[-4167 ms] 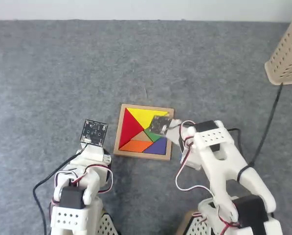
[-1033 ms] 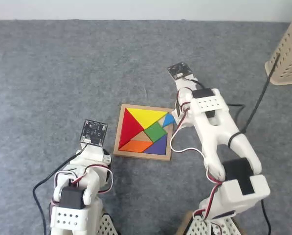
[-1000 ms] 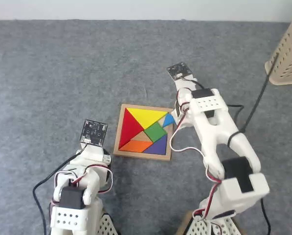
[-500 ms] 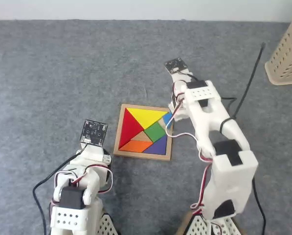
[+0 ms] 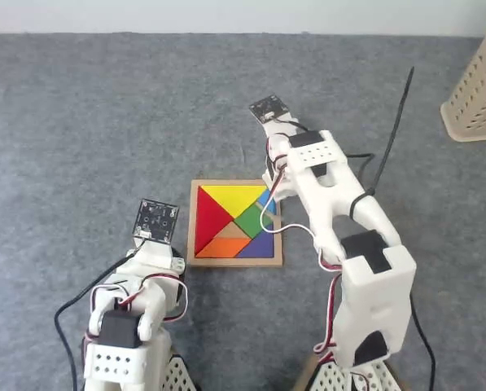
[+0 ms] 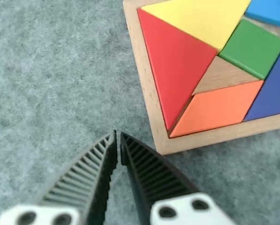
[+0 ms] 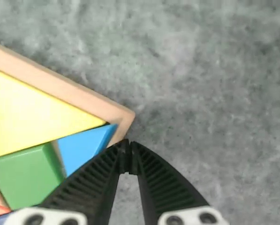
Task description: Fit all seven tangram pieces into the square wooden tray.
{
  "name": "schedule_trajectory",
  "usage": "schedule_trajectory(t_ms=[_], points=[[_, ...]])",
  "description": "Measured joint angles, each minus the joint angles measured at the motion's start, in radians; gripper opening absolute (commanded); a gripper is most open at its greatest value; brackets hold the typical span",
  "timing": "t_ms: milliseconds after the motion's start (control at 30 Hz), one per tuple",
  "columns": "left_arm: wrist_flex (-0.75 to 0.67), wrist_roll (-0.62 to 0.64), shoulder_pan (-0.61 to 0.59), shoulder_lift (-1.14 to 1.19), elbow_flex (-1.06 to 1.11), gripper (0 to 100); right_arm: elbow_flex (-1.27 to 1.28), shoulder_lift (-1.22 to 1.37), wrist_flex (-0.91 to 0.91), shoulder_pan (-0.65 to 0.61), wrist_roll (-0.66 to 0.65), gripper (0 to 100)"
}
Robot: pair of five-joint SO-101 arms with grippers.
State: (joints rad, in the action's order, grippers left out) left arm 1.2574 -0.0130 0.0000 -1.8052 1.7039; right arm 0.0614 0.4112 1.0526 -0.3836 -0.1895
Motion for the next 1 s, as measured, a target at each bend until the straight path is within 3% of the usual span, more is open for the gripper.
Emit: schedule_trajectory(t_ms=[367, 1000], points=[[0.000, 0.000, 0.002, 0.000, 0.000, 1, 0.155, -0.206, -0.020, -0.044, 0.040, 0.6], [0.000, 0.000, 0.002, 0.000, 0.000, 1, 0.224, -0.212, -0.077, -0.083, 0.037, 0.6]])
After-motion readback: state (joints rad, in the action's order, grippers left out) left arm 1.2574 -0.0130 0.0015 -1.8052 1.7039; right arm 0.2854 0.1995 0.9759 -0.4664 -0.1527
